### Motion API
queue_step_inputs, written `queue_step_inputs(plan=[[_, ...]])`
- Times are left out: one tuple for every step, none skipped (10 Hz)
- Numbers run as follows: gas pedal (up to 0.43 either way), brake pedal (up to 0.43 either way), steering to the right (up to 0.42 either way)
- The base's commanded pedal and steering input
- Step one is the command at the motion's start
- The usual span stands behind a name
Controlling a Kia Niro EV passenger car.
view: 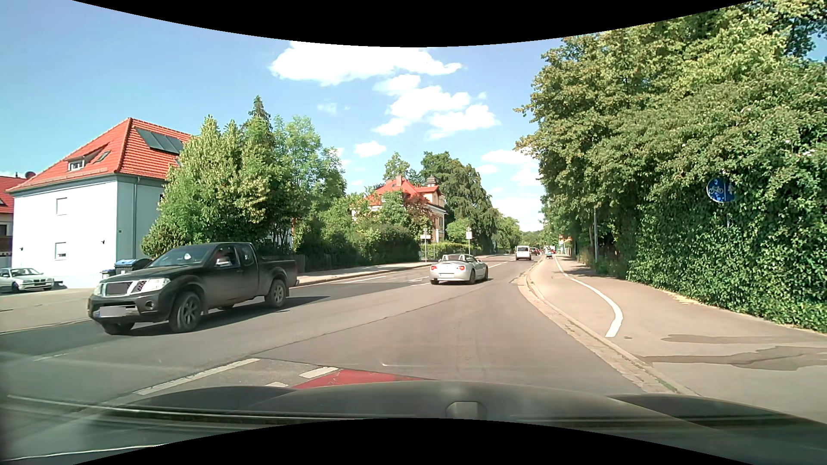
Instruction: Follow the waypoints while adhering to traffic rules and regulations
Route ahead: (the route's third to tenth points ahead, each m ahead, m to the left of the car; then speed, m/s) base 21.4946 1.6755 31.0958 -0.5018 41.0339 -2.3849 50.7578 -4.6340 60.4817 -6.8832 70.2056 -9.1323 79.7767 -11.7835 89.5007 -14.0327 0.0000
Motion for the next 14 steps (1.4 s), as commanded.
queue_step_inputs(plan=[[0.0, 0.299, 0.031], [0.0, 0.128, 0.031], [0.0, 0.012, 0.031], [0.0, 0.012, 0.031], [0.0, 0.012, 0.031], [0.0, 0.006, 0.031], [0.0, 0.006, 0.031], [0.0, 0.006, 0.031], [0.0, 0.006, 0.031], [0.079, 0.006, 0.031], [0.098, 0.006, 0.031], [0.098, 0.012, 0.031], [0.098, 0.006, 0.031], [0.098, 0.006, 0.029]])
